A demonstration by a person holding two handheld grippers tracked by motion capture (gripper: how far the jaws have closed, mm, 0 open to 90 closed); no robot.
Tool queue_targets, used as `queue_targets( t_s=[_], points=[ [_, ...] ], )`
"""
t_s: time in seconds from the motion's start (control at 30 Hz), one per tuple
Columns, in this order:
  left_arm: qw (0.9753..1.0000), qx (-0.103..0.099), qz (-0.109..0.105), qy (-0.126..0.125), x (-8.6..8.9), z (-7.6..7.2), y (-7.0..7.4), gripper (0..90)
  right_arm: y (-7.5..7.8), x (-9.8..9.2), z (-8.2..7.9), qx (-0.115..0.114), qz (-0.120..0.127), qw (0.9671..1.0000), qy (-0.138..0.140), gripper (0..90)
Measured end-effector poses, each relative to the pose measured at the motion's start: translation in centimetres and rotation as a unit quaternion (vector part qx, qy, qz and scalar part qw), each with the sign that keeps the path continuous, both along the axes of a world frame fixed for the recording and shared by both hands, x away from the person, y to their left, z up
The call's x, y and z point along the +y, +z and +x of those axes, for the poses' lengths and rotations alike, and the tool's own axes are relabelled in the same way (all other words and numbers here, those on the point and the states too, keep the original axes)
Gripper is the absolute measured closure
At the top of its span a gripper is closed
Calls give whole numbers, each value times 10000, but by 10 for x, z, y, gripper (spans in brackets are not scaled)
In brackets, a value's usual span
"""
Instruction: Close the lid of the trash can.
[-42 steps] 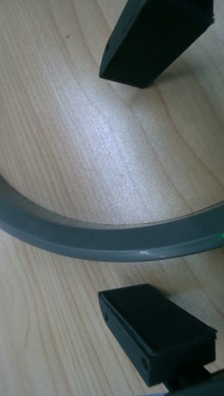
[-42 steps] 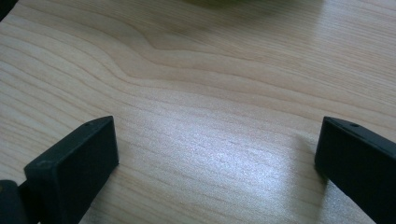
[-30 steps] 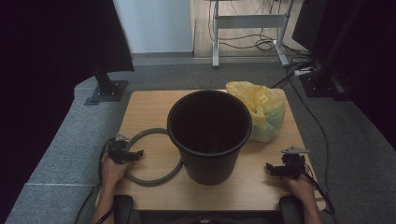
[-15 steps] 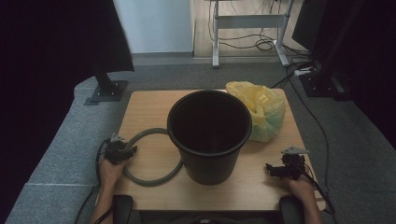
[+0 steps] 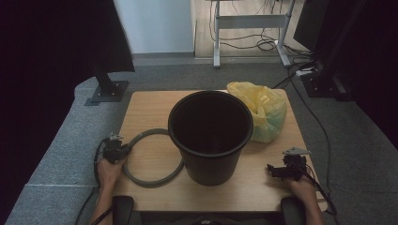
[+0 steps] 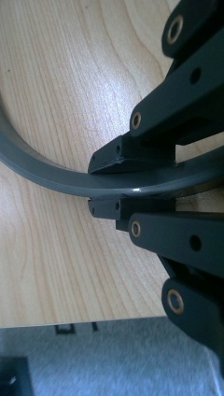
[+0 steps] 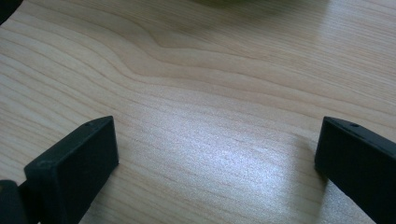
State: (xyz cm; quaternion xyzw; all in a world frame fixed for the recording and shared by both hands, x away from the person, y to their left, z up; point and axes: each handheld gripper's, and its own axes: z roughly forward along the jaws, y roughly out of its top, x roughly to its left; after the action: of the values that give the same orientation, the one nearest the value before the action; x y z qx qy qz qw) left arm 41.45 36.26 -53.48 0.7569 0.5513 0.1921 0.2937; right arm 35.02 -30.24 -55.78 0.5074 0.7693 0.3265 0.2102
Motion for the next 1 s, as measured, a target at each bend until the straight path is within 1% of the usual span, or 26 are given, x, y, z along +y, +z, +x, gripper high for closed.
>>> queue_targets(
  t_s=[0.03,0.07,0.17,0.37,0.6,0.77,0.93,1.0],
  points=[
    [10000,41,-70,2,2,0,0,784,0,0,0,0,1,10000,0,0],
    [10000,41,-70,2,2,0,0,785,0,0,0,6,-2,10000,5,0],
    [9997,124,-214,17,4,1,1,786,0,0,0,0,1,10000,0,0],
    [9994,124,-327,-1,7,2,7,788,0,0,0,2,1,10000,-1,0],
    [9986,214,-485,-42,12,2,13,788,0,0,0,1,1,10000,0,0],
    [9981,291,-528,-113,16,1,21,788,0,0,0,2,1,10000,0,0],
    [9973,413,-568,-221,18,2,33,787,0,0,0,1,-1,10000,2,0],
    [9971,427,-581,-256,19,2,38,788,0,0,0,0,3,10000,-1,0]
  ],
)
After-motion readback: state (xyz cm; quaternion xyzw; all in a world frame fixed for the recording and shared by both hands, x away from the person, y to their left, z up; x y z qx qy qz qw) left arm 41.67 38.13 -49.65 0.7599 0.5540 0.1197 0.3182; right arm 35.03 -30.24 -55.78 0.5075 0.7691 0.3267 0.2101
